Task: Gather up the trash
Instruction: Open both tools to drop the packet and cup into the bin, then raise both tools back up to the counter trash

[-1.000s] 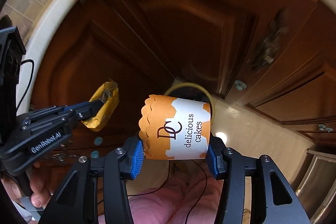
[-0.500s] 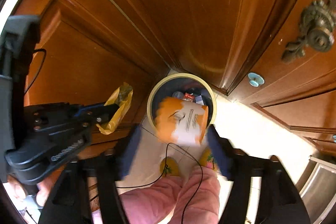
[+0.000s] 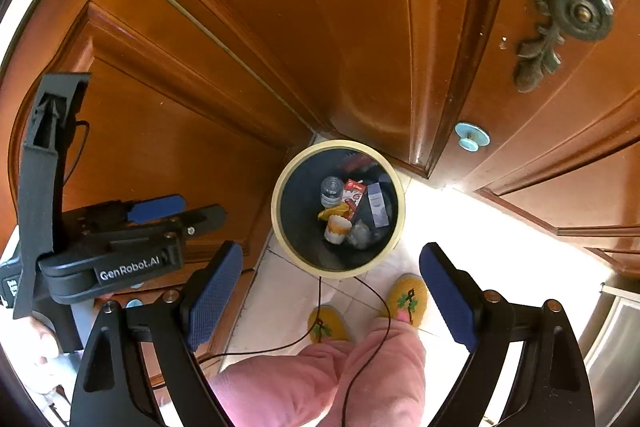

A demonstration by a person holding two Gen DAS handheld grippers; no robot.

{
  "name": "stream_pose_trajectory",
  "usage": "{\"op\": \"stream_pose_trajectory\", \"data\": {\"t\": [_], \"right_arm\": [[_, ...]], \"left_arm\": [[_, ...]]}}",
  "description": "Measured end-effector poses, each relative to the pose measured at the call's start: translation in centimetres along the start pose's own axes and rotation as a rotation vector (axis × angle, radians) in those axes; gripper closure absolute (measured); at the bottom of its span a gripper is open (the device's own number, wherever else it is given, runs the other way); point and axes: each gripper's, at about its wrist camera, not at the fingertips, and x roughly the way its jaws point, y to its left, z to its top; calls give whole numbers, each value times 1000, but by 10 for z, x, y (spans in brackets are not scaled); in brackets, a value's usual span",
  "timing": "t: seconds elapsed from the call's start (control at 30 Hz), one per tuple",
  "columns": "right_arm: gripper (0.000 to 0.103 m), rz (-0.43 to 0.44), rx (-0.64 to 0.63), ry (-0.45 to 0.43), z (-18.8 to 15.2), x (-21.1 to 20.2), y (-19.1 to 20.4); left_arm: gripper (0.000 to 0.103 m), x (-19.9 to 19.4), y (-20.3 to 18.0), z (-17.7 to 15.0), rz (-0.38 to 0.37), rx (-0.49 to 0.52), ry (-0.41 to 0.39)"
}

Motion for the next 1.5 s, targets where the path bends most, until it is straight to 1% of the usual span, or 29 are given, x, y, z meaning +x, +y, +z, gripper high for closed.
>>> {"op": "stream_pose_trajectory", "data": {"t": [0.13,0.27,0.33,0.43,0.63,0.73,0.87,0.93,1.03,1.17,1.27,1.37,1.5], "right_arm": [[12,-12,-21,-10,-3,-14,12],[12,-10,-31,-20,-8,-36,22],[12,-7,-30,-28,-10,-51,26],[12,-9,-30,-47,-13,-82,36],[13,-32,-72,-109,-16,-154,59],[13,-36,-82,-154,-14,-197,66],[13,-37,-78,-219,-15,-249,73],[13,-38,-77,-247,-14,-275,77],[13,-28,-81,-293,-15,-308,85],[13,-30,-77,-347,-18,-349,97],[13,-18,-60,-374,-18,-374,104],[13,-36,-51,-404,-17,-406,115],[13,-56,-42,-442,-19,-435,125]], "left_arm": [[48,-16,-3,-3,-1,25,-27],[48,-50,-9,-7,-12,39,-56],[48,-73,-11,-8,-21,41,-75],[48,-109,-15,-10,-21,51,-111],[48,-191,-30,-11,15,95,-203],[48,-232,-34,-10,13,103,-239],[48,-283,-46,-11,15,138,-293],[48,-308,-56,-13,38,166,-315],[48,-341,-68,-14,46,193,-350],[48,-377,-81,-14,56,207,-397],[48,-401,-91,-12,64,212,-417],[48,-422,-97,-12,61,209,-441],[48,-449,-109,-9,50,209,-494]]}}
